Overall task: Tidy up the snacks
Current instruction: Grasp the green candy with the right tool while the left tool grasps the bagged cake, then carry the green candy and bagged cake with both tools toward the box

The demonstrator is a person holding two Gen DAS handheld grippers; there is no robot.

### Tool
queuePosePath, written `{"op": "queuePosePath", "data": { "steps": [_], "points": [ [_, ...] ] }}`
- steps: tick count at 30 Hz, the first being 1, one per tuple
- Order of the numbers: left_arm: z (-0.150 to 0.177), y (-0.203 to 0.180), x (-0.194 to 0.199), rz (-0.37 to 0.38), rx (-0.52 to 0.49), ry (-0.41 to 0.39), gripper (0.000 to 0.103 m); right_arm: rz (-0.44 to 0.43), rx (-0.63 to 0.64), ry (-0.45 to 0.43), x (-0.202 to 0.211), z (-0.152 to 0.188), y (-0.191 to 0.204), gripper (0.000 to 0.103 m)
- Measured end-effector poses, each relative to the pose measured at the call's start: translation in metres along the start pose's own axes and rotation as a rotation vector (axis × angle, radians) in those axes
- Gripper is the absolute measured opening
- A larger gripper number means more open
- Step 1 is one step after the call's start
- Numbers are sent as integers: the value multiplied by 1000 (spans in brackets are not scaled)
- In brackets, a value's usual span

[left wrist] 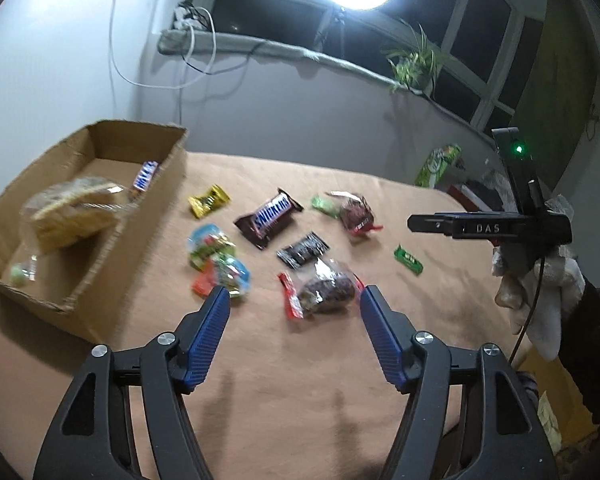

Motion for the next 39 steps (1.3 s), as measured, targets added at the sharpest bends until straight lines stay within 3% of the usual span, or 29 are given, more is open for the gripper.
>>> {"op": "queuePosePath", "data": {
  "steps": [15,25,33,37,39],
  "points": [
    [5,-14,-77,-29,-16,116,68,21,73,25,-27,30,2,77],
    [6,-5,-101,-106,-28,153,69,31,97,23,-36,29,7,72],
    [8,-6,-103,-105,-45,146,65,74,142,27,-34,32,8,48],
    [8,-9,-102,-111,-63,146,62,76,189,30,-28,37,16,26],
    [8,-11,-102,-108,-74,148,61,82,204,28,-27,38,19,24]
  ]
}}
Point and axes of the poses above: each gripper's, at about its wrist camera, not at the fingertips, and x roughly against the way its jaws point, y to its left, z to its underside, the point moved 8 cm from there along -x, roughly the way its jaws point, and after that the axes turned 14 degrees about z, right-handed, at the moved point
